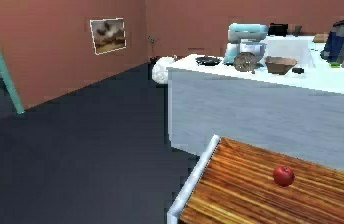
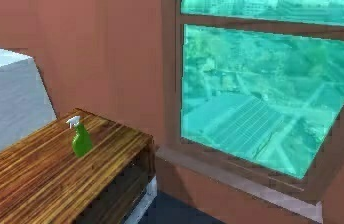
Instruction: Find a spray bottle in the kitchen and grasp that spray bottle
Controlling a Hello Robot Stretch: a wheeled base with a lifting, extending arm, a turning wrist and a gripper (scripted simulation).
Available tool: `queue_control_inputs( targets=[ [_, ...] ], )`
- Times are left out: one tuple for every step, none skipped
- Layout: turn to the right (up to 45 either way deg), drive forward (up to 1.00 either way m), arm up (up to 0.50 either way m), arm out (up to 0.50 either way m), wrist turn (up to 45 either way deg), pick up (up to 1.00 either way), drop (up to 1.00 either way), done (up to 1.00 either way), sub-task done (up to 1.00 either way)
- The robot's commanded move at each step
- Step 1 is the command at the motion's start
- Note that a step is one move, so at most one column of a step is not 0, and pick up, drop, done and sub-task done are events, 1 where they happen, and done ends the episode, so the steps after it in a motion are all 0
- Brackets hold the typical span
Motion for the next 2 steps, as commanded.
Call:
queue_control_inputs(
  targets=[
    [-24.0,0.00,0.00,0.00,0.0,0.00,0.00,0.00,0.00],
    [45.0,0.00,0.00,0.00,0.0,0.00,0.00,0.00,0.00]
  ],
)
